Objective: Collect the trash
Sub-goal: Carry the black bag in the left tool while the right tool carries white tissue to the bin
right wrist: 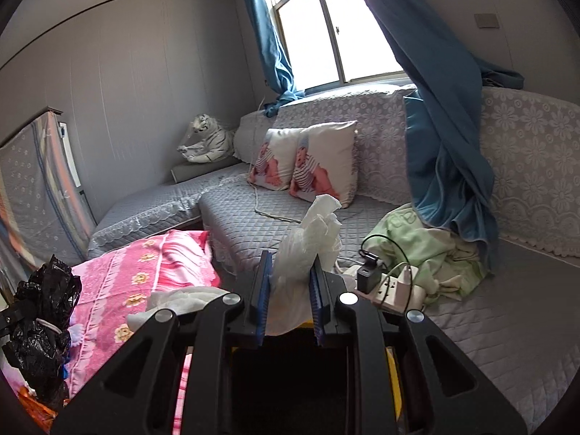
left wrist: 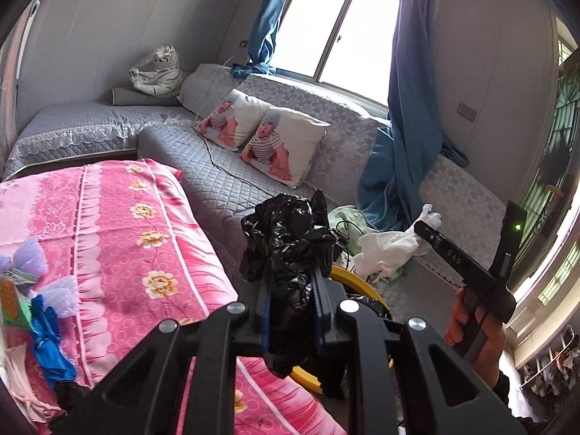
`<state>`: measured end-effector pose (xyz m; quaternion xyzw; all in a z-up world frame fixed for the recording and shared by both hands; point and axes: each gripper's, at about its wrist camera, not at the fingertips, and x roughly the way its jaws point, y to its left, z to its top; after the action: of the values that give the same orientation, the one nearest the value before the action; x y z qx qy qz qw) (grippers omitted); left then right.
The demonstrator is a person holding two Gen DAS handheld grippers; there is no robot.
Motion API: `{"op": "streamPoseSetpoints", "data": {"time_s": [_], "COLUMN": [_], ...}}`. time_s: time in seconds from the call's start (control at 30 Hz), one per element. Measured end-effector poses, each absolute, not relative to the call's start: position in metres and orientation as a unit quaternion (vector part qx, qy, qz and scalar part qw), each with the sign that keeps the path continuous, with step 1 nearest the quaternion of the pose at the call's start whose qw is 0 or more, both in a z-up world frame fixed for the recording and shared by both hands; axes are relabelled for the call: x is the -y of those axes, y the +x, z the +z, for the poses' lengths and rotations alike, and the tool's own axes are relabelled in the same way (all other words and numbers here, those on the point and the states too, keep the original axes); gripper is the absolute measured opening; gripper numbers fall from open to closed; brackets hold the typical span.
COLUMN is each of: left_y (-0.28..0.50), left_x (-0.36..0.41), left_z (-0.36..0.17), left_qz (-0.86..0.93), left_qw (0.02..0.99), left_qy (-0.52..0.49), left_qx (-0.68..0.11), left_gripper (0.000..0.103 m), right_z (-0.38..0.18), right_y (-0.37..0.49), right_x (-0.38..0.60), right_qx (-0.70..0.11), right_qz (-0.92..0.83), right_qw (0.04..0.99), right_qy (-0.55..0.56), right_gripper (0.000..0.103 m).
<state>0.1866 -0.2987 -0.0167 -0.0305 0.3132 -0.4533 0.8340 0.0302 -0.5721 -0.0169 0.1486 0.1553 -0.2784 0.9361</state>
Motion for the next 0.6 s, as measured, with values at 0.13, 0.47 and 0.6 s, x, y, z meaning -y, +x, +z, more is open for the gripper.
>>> {"op": "streamPoseSetpoints", "data": {"time_s": [0.13,0.47,0.6], "left_y": [0.191,0.194,0.189], "left_x": [0.329,0.378,0.392], "left_z": [-0.037,-0.076,-0.085], "left_qz": [-0.457,-0.456,-0.453], "left_qw": [0.824,0.810,0.810], "left_qy": [-0.023,0.001,0.021], "left_qx": [-0.333,-0.370,-0.372], "left_gripper": [0.016,0.016,0.016], "right_z": [-0.030,-0.064,-0.074], "right_y": [0.029,0.039,0.046], "right_x": [0.586,0.598,0.595], "right_qx": [-0.163,-0.194,-0.207], "right_qz": [-0.332,-0.415,-0.424], "right_qw": [0.920,0.887,0.881], "right_qy": [0.128,0.059,0.030], "right_gripper": [0.019,0.019,0.019]}}
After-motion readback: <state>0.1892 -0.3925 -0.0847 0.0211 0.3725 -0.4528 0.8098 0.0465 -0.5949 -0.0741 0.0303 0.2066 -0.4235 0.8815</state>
